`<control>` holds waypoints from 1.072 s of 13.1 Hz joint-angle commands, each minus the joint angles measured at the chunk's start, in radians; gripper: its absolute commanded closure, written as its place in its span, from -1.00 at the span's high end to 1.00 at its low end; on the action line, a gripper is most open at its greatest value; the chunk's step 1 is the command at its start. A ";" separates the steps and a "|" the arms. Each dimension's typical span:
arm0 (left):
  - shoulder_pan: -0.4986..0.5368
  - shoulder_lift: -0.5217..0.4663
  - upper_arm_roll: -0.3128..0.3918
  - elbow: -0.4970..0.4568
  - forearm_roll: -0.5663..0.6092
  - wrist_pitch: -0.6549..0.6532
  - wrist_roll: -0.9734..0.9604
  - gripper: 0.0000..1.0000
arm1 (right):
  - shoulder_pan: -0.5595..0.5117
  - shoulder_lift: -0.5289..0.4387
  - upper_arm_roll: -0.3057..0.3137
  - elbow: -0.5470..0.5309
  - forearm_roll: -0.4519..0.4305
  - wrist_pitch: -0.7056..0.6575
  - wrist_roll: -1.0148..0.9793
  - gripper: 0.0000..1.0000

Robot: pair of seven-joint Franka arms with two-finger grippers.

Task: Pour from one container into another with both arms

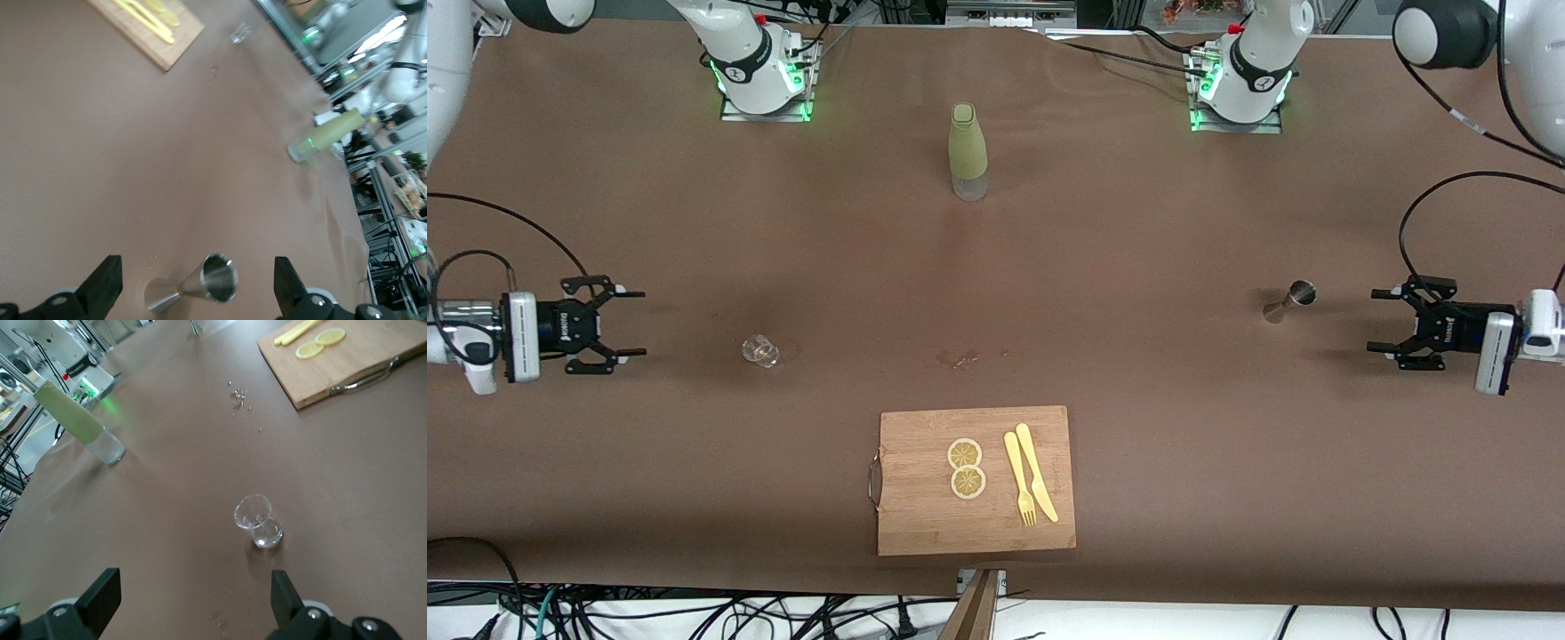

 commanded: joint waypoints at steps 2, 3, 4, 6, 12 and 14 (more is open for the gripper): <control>-0.107 -0.152 0.011 -0.030 0.115 0.045 -0.339 1.00 | 0.040 -0.107 0.003 -0.021 -0.093 -0.039 0.196 1.00; -0.137 -0.190 0.008 -0.029 0.147 0.059 -0.444 1.00 | 0.076 -0.148 -0.006 -0.024 -0.122 -0.037 0.256 1.00; -0.177 -0.229 0.005 -0.029 0.194 0.071 -0.549 1.00 | 0.096 -0.188 -0.008 -0.025 -0.190 -0.033 0.343 1.00; -0.245 -0.302 -0.002 -0.029 0.280 0.115 -0.750 1.00 | 0.143 -0.291 -0.008 -0.030 -0.342 -0.024 0.535 1.00; -0.314 -0.427 -0.093 0.014 0.588 0.332 -0.786 1.00 | 0.257 -0.511 -0.005 -0.139 -0.657 0.004 1.046 1.00; -0.315 -0.453 -0.159 0.050 0.730 0.324 -0.903 1.00 | 0.278 -0.561 0.004 -0.183 -0.682 0.016 1.298 1.00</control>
